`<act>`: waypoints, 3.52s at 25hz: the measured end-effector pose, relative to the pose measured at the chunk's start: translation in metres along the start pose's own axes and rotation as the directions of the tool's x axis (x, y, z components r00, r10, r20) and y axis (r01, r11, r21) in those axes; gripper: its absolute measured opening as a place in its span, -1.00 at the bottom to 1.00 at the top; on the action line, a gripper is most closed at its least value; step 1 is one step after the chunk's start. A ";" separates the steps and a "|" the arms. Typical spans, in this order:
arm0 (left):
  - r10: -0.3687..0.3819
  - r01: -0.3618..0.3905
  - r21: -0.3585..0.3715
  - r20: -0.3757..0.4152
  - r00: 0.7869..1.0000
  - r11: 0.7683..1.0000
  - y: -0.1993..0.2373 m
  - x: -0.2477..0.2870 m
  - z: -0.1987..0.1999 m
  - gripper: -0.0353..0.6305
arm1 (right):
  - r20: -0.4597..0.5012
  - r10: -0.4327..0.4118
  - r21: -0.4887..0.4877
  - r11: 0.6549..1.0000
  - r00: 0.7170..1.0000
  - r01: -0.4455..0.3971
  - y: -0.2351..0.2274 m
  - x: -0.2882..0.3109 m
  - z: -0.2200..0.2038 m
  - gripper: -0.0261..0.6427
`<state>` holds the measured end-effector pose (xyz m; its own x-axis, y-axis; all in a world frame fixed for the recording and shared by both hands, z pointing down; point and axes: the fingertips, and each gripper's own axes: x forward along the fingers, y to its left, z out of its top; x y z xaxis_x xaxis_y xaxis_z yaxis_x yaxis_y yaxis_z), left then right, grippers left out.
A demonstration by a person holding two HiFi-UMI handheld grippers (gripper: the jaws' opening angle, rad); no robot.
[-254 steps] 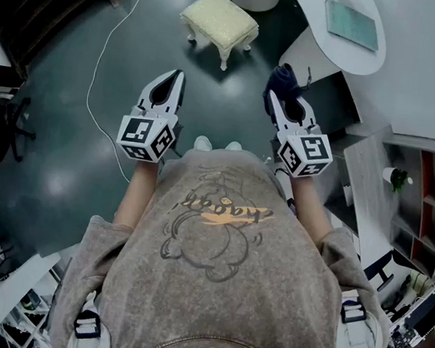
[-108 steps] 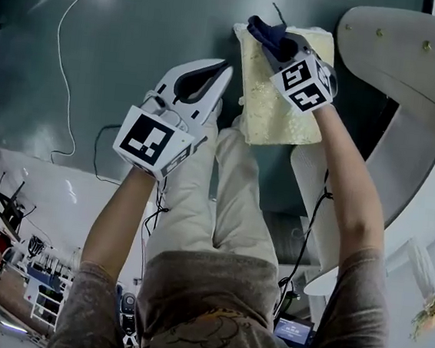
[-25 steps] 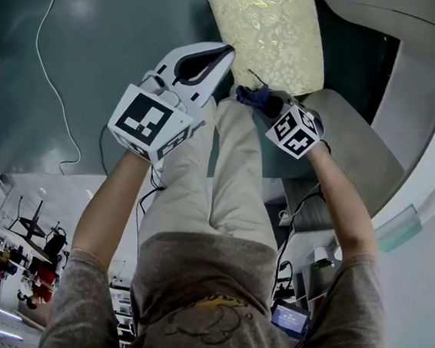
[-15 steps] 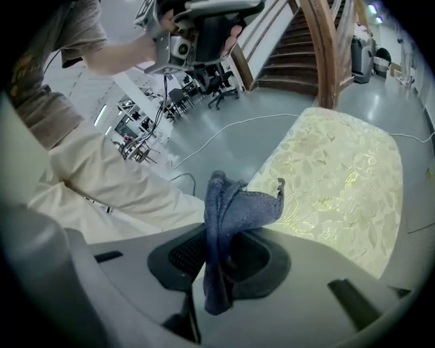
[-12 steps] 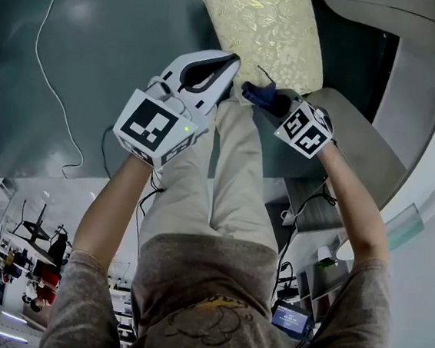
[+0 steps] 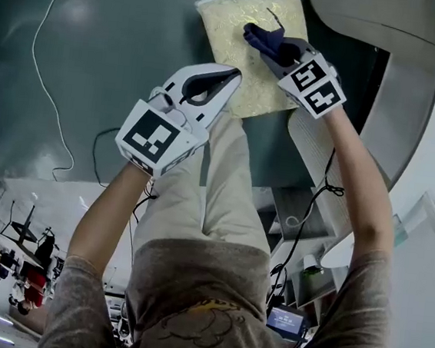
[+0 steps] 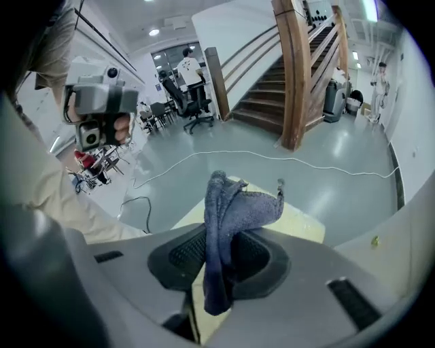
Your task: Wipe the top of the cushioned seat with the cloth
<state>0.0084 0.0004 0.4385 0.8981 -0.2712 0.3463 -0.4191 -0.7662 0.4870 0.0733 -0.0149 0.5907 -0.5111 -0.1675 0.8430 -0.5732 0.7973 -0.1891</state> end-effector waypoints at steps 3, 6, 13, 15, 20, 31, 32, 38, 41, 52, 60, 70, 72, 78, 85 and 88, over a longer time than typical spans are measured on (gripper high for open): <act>0.021 -0.021 -0.015 0.005 1.000 1.000 0.007 -0.001 0.001 -0.84 | 0.010 -0.026 -0.010 1.000 1.000 0.026 -0.024 0.006 0.016 -0.63; 0.048 -0.047 -0.028 0.016 0.999 0.998 0.016 -0.002 0.005 -0.84 | 0.002 -0.042 -0.032 0.999 0.999 0.042 -0.047 0.015 0.026 -0.63; 0.088 -0.086 -0.063 0.031 0.996 0.994 0.033 -0.007 0.007 -0.84 | -0.038 -0.088 -0.022 0.996 0.995 0.087 -0.091 0.035 0.032 -0.63; 0.099 -0.097 -0.070 0.031 0.995 0.993 0.038 -0.008 0.008 -0.84 | -0.045 -0.092 -0.025 0.996 0.995 0.091 -0.098 0.041 0.033 -0.63; 0.109 -0.105 -0.084 0.041 0.993 0.991 0.043 -0.008 0.009 -0.84 | -0.059 -0.083 -0.037 0.996 0.995 0.081 -0.107 0.053 0.031 -0.63; 0.111 -0.106 -0.092 0.043 0.993 0.990 0.045 -0.011 0.010 -0.84 | -0.082 -0.061 -0.059 0.997 0.995 0.056 -0.100 0.054 0.028 -0.63; 0.107 -0.103 -0.091 0.040 0.994 0.991 0.044 -0.011 0.008 -0.84 | -0.080 -0.062 -0.062 0.996 0.995 0.057 -0.098 0.054 0.027 -0.63; 0.095 -0.091 -0.090 0.032 0.995 0.992 0.038 -0.009 0.006 -0.84 | -0.117 -0.041 -0.166 0.986 0.992 0.021 -0.080 0.049 0.017 -0.63; 0.086 -0.083 -0.088 0.031 0.996 0.993 0.034 -0.007 0.004 -0.84 | -0.141 -0.017 -0.184 0.983 0.990 -0.009 -0.069 0.045 0.004 -0.63; 0.061 -0.059 -0.083 0.020 0.998 0.995 0.027 -0.005 -0.004 -0.84 | -0.186 0.005 -0.208 0.977 0.983 -0.045 -0.040 0.038 -0.027 -0.63; 0.024 -0.023 -0.076 0.009 1.000 0.997 0.014 0.000 -0.012 -0.84 | -0.199 0.014 -0.183 0.982 0.980 -0.051 -0.012 0.030 -0.057 -0.63; -0.016 0.016 -0.059 -0.015 1.000 0.998 -0.007 0.004 -0.022 -0.84 | -0.217 0.068 -0.141 0.985 0.974 -0.100 0.045 0.014 -0.109 -0.63; -0.025 0.024 -0.056 -0.021 0.999 0.998 -0.009 0.005 -0.023 -0.84 | -0.219 0.070 -0.140 0.985 0.973 -0.102 0.054 0.013 -0.115 -0.63; -0.052 0.051 -0.047 -0.030 0.998 0.998 -0.021 0.008 -0.025 -0.84 | -0.236 0.089 -0.146 0.981 0.968 -0.126 0.076 0.006 -0.130 -0.63; -0.065 0.063 -0.057 -0.040 0.997 0.996 -0.027 0.008 -0.032 -0.84 | -0.236 0.094 -0.130 0.983 0.967 -0.127 0.090 0.002 -0.142 -0.63; -0.066 0.063 -0.054 -0.042 0.997 0.997 -0.026 0.008 -0.032 -0.84 | -0.238 0.106 -0.117 0.984 0.965 -0.137 0.098 0.000 -0.149 -0.63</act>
<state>0.0227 0.0371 0.4542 0.9173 -0.1955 0.3469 -0.3679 -0.7495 0.5504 0.1123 0.1494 0.6474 -0.4018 0.0609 0.9137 -0.4193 0.8748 -0.2426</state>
